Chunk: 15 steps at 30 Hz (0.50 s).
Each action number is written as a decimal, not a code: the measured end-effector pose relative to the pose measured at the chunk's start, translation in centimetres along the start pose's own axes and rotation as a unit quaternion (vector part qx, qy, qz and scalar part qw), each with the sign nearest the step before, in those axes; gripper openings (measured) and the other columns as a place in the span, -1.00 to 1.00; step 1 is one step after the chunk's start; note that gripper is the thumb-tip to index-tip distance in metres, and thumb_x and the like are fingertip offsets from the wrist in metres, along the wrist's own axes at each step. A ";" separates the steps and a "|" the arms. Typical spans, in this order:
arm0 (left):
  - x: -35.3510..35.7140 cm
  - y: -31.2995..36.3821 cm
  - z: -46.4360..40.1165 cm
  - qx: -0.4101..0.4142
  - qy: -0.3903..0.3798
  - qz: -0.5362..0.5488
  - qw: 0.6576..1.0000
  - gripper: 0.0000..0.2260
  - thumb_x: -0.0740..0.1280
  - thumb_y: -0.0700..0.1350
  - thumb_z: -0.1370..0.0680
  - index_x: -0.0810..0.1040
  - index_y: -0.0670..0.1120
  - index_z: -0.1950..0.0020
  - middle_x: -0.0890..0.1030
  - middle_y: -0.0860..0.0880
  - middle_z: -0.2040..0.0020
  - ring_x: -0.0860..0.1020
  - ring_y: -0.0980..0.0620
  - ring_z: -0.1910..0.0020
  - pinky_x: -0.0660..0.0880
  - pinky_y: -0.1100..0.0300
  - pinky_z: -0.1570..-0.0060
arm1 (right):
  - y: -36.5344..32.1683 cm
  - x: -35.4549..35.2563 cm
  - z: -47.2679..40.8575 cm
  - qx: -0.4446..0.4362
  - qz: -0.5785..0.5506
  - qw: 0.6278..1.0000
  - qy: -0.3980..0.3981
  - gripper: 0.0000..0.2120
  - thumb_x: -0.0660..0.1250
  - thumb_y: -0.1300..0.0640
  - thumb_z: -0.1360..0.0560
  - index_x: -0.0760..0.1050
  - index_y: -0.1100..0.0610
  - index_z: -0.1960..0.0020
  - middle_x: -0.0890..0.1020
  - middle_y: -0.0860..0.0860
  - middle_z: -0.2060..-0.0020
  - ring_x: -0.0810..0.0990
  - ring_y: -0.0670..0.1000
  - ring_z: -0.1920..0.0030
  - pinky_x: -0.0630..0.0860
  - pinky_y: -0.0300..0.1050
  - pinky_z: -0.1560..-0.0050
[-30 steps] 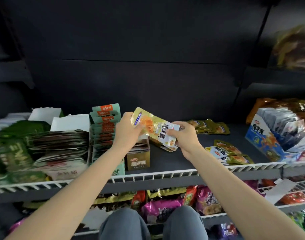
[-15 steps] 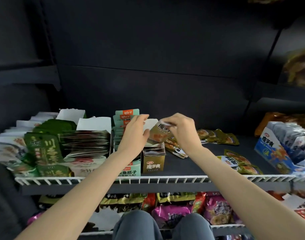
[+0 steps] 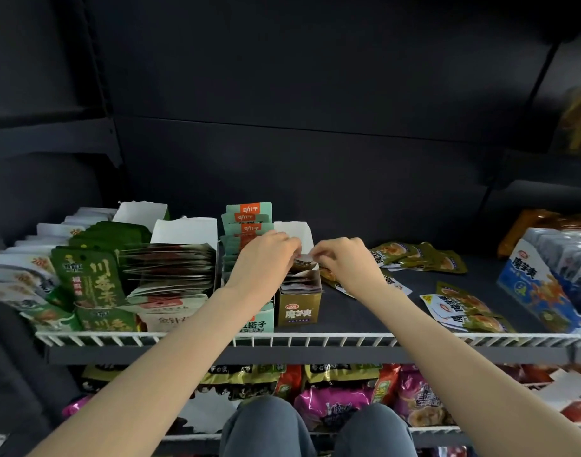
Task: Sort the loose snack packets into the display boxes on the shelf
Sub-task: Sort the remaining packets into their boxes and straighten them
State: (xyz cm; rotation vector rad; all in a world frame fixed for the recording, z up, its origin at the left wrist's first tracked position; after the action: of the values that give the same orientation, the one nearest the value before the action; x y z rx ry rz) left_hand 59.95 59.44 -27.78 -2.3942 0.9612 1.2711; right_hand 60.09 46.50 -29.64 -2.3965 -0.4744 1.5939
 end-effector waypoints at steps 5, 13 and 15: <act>2.1 0.1 -0.5 0.009 -0.083 -0.137 0.987 -0.79 0.20 -0.24 -0.58 0.54 -0.05 -0.14 0.61 -0.03 -0.04 0.39 -0.05 -0.10 0.32 0.11 -0.07 | 0.7 2.7 -0.4 0.011 0.001 0.995 -0.101 -0.73 0.11 0.20 -0.60 0.53 0.10 -0.19 0.60 0.06 -0.14 0.52 0.07 -0.14 0.44 -0.10 -0.10; 3.5 4.1 -2.1 0.023 -0.077 -0.002 0.997 -0.76 0.17 -0.09 -0.61 0.50 -0.05 -0.23 0.59 -0.02 -0.12 0.42 -0.03 -0.16 0.36 0.10 -0.11 | 6.6 0.1 2.0 0.077 -0.093 0.992 0.030 -0.74 0.17 0.23 -0.57 0.56 0.08 -0.16 0.63 -0.01 -0.06 0.55 -0.05 -0.02 0.34 -0.28 0.08; 4.8 6.2 -3.1 0.015 -0.086 0.062 0.994 -0.77 0.16 -0.15 -0.60 0.51 -0.09 -0.20 0.58 -0.05 -0.08 0.46 -0.04 -0.12 0.42 0.09 -0.05 | 9.8 0.0 2.5 0.136 -0.082 0.987 0.027 -0.73 0.18 0.21 -0.57 0.54 0.09 -0.20 0.63 0.02 -0.08 0.56 0.02 -0.05 0.35 -0.23 0.08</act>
State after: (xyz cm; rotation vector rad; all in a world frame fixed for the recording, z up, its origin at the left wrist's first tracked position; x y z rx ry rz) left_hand 59.68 51.20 -29.43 -2.1899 1.0815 1.4691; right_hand 59.17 37.46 -34.12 -2.1329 -0.4039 1.4198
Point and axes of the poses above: each hand's wrist, its own z-axis away from the middle knuckle, its own x-axis out of the palm, y = z × x, the point moved 7 cm from there along -z, towards the middle knuckle
